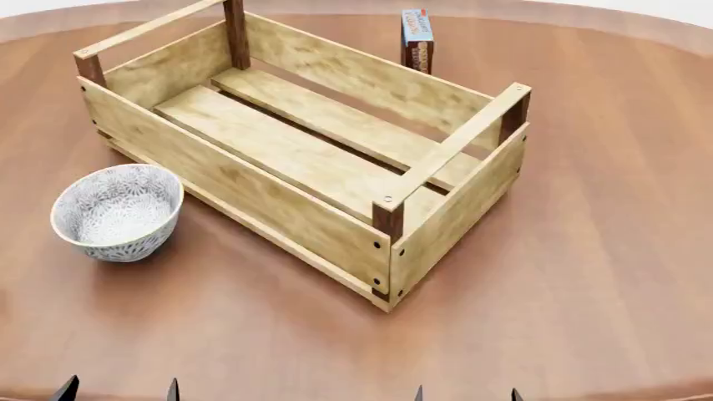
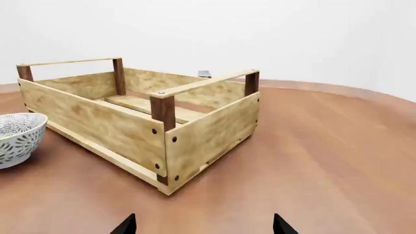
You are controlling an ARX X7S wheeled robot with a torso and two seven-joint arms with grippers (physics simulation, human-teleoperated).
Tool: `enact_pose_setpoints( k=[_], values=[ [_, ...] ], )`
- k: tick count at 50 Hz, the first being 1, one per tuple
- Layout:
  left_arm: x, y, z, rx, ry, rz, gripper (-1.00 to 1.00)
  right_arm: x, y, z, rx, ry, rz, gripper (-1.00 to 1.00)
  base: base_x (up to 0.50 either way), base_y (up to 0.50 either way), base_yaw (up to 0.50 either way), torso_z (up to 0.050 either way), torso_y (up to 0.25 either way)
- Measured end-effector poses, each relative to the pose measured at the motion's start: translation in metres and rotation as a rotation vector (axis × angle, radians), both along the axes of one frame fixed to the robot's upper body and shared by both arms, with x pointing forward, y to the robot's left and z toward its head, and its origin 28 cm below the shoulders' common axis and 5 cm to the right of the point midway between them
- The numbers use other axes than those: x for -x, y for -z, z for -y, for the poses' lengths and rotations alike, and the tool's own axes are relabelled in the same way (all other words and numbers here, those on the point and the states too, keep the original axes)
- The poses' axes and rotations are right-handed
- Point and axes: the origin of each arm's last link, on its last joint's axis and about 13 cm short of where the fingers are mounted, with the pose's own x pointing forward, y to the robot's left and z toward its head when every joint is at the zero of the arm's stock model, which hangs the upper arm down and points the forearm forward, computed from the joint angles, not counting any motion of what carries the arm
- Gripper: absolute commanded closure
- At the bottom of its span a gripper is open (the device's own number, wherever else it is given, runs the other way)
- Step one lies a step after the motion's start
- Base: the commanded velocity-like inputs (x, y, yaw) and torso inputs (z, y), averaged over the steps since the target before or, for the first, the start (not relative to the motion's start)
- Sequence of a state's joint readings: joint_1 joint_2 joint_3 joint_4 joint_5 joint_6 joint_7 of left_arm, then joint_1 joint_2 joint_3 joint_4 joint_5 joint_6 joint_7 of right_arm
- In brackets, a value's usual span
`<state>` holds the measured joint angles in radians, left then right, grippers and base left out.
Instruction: Pick up the salad dressing and put it in the tray.
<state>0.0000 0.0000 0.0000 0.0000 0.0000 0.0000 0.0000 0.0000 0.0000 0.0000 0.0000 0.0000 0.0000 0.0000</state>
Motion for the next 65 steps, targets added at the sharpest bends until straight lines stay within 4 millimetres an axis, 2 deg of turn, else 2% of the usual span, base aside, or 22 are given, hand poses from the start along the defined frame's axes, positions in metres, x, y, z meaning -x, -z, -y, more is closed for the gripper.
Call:
enact_pose_setpoints(
  k=[16,51,60,65],
  values=[
    [0.0005,0.0003,-0.0002,-0.003,-0.004,0.004,-1.0,0.0,0.0013,-0.0005,0.021,0.017,-0.009,-1.0,0.0,0.0,0.0,0.0,0.0],
    [0.001,0.0006,-0.0005,-0.008,0.01,0.022,-1.0,0.002,0.0012,-0.0017,0.044,0.013,0.017,-1.0,0.0,0.5,0.0,0.0,0.0],
    [-0.0009,0.0008,-0.0017,-0.007,0.002,0.008,-1.0,0.0015,0.0013,-0.0037,0.084,0.025,0.009,-1.0,0.04,0.0,0.0,0.0,0.0],
    [-0.0026,-0.0034,-0.0027,-0.007,-0.003,0.005,-1.0,0.0014,-0.0016,-0.003,0.101,0.042,0.014,-1.0,0.5,0.0,0.0,0.0,0.0]
  ],
)
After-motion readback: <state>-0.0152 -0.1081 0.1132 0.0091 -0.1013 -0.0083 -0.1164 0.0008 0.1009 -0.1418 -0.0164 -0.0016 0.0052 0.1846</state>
